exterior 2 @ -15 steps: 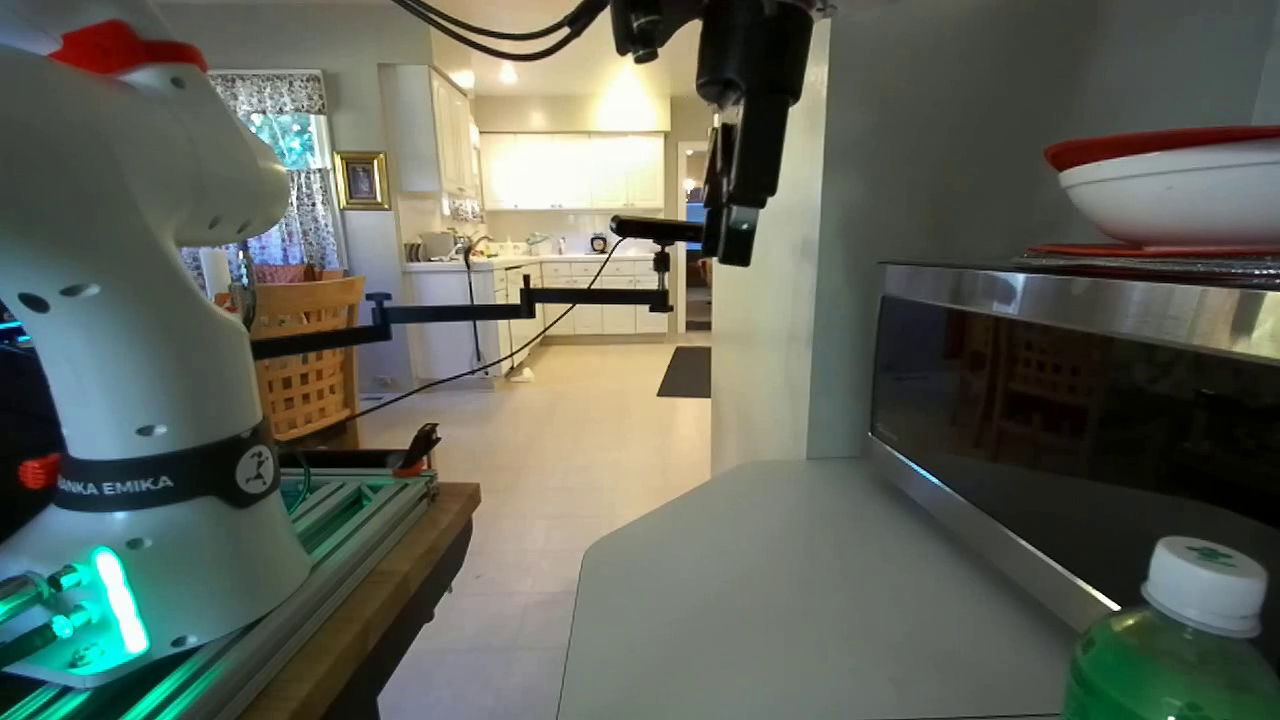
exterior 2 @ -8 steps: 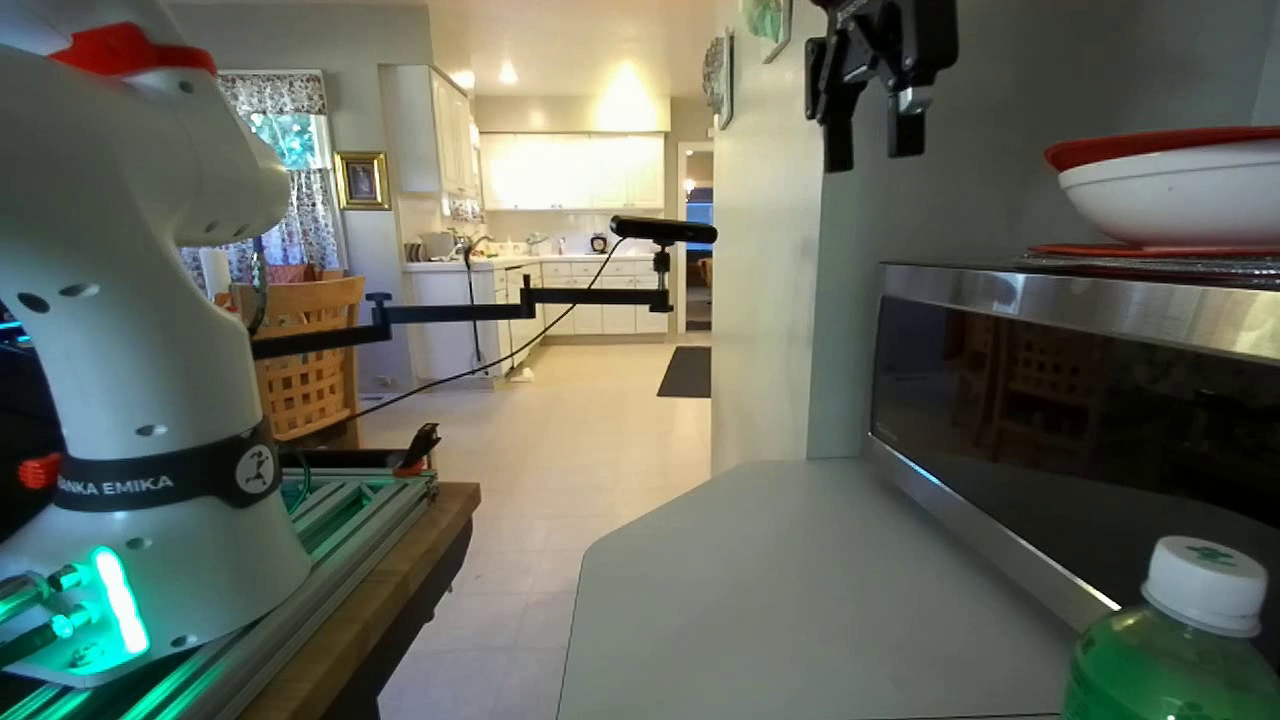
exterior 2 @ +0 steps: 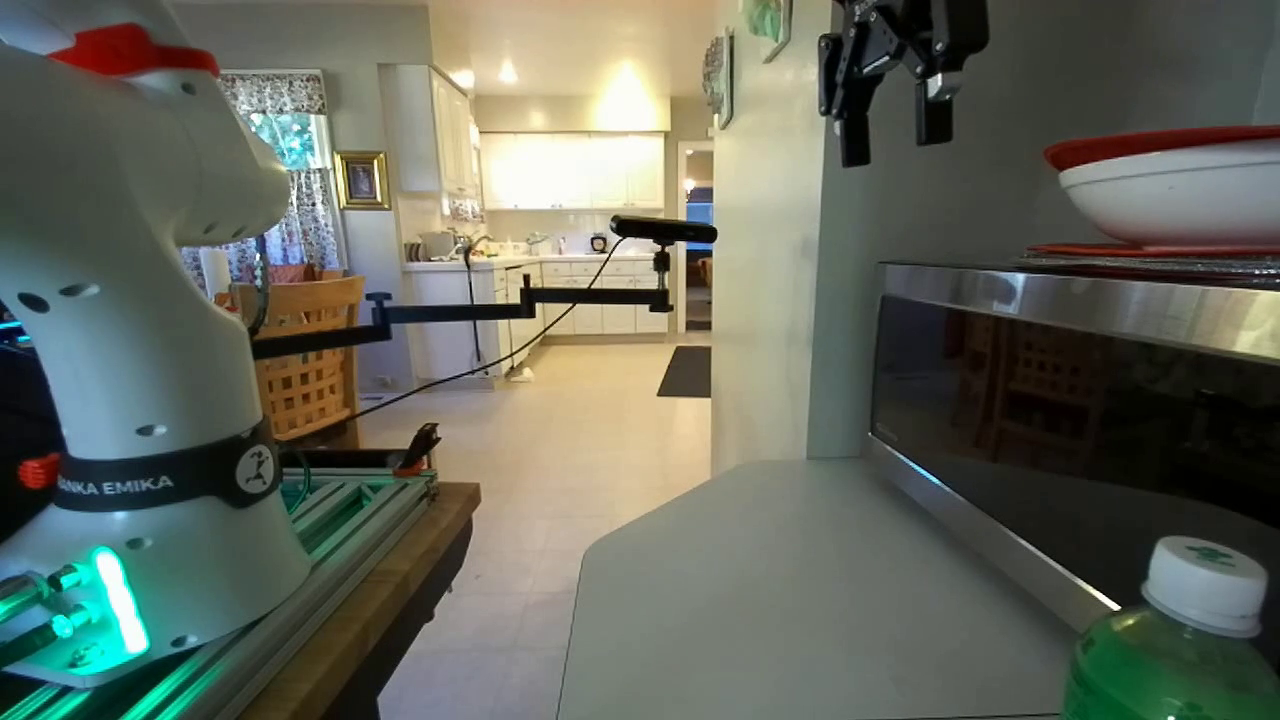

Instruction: Pick up the red mat from the top of the microwave and put it on the counter, then pick up the bottle from the counter and put it on top of the microwave

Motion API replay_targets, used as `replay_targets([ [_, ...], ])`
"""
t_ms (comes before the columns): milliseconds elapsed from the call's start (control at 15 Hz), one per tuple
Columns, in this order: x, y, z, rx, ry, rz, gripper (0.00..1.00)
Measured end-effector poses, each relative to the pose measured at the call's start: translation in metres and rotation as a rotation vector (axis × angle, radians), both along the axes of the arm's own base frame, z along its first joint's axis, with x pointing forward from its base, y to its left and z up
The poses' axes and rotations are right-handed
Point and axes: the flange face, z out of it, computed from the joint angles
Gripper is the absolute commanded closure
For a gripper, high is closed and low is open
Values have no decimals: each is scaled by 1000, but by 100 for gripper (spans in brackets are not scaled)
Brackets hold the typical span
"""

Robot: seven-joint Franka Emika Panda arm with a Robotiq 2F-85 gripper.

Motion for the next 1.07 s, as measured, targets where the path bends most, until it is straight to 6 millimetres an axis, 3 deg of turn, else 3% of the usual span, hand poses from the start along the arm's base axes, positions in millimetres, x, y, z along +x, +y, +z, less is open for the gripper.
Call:
replay_targets([
  [533,23,4,-10,-334,-85,237,0],
  [1067,51,34,-11,-405,-312,503,0],
])
